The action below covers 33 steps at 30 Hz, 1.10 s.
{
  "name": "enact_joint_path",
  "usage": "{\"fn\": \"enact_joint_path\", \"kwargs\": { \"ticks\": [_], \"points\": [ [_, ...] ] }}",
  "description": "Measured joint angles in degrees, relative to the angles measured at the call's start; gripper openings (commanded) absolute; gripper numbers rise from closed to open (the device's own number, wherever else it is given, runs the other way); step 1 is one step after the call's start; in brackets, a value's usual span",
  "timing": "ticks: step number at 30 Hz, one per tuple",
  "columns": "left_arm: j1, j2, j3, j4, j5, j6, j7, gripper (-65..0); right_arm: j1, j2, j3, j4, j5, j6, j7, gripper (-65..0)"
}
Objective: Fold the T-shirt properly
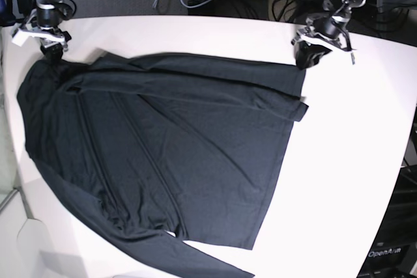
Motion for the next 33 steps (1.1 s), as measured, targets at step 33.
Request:
{"fn": "enact_joint_path", "kwargs": {
  "ticks": [33],
  "points": [
    [-6.2,-0.7,0.0,-8.5,-0.2,-3.0,0.1,-63.2,-0.6,0.0,0.1,0.0,0.0,0.0,0.0,-41.1]
  ]
}}
